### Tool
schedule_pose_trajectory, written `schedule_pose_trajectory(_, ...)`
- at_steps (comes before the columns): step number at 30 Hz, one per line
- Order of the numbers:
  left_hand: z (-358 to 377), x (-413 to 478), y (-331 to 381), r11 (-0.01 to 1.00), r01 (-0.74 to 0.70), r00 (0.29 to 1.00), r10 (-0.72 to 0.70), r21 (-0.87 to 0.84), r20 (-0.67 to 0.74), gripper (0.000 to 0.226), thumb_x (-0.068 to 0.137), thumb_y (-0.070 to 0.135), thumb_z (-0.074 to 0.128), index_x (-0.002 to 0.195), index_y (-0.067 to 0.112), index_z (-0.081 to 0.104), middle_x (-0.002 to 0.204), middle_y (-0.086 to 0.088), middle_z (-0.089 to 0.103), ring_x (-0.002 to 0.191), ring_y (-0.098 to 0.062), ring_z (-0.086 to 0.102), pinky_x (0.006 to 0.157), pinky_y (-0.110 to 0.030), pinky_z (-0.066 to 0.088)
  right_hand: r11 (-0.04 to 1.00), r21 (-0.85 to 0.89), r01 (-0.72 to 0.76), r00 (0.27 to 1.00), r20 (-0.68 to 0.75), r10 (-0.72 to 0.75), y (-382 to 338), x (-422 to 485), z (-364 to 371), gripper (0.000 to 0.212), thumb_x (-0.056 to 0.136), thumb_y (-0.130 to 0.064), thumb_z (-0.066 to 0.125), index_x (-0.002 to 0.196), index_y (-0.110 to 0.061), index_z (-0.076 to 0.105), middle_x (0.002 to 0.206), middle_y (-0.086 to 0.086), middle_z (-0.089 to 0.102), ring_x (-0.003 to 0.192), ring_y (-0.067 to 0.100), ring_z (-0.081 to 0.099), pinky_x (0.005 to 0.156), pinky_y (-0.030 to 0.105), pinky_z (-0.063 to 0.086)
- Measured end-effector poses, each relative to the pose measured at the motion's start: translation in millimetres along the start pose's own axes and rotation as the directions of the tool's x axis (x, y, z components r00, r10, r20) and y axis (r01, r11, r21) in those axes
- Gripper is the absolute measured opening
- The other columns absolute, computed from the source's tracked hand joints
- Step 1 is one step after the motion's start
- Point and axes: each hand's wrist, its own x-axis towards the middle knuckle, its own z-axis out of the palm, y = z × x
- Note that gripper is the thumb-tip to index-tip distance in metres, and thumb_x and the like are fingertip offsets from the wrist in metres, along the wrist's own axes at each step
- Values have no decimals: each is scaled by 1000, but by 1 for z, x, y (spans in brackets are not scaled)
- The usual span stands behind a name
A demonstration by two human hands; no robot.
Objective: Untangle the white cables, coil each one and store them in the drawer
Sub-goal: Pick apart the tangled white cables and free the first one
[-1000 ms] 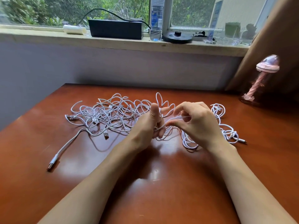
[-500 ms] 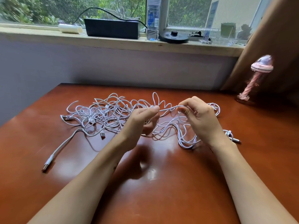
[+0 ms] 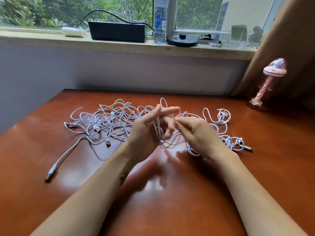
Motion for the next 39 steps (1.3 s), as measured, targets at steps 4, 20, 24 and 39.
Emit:
schedule_pose_trajectory(4, -4, 1, 4, 994, 20, 1000, -22, -108, -14, 60, 99, 47, 37, 135, 5, 59, 100, -14, 74, 56, -18, 56, 63, -25, 51, 999, -30, 12, 997, 82, -9, -5, -2, 7, 26, 101, -23, 56, 125, -21, 68, 101, 2, 72, 94, 24, 63, 76, 31, 43)
schedule_pose_trajectory(20, -32, 11, 8, 966, -239, 925, 256, 95, -282, 73, 99, 56, 35, 161, 22, 19, 161, 1, 38, 142, -12, 45, 123, -37, 26, 975, -213, -71, 996, 30, 79, -6, -6, -1, 25, 99, -29, 59, 122, -32, 69, 103, -6, 75, 102, 24, 67, 81, 37, 52)
schedule_pose_trajectory(24, -31, 7, -1, 850, -143, 944, 272, 506, -189, 85, 86, 27, 56, 161, 21, 17, 155, 24, 37, 144, 1, 35, 105, -14, 37, 979, -202, -13, 998, -69, -1, -7, -5, 1, 17, 96, -27, 64, 110, -31, 74, 93, -8, 76, 92, 23, 69, 74, 34, 51)
schedule_pose_trajectory(39, -35, 9, -24, 255, -186, 932, 350, 949, 88, 34, 92, 36, 54, 88, 2, 61, 68, -7, 55, 68, -26, 52, 67, -50, 44, 951, -271, 149, 886, -391, -250, -17, -2, -14, 19, 92, -44, 70, 95, -26, 76, 65, -7, 62, 64, 17, 60, 55, 35, 50)
